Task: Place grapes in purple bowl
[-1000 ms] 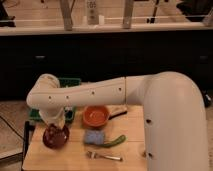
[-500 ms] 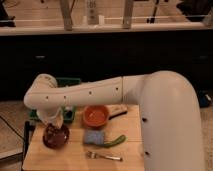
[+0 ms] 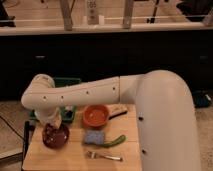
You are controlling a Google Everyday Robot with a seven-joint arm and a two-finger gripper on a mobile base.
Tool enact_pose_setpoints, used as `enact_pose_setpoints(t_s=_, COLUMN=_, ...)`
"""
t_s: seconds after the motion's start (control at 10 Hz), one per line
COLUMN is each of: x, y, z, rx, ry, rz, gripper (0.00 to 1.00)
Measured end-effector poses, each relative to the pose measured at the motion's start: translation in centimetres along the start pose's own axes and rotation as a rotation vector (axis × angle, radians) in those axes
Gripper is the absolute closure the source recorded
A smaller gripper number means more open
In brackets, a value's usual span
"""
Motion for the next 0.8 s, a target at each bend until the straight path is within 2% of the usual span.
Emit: enact_pose_setpoints(t_s=0.8, x=-0.6, y=-1.5, z=0.4, rx=-0.008, ry=-0.007, rz=-0.073, gripper=0.97)
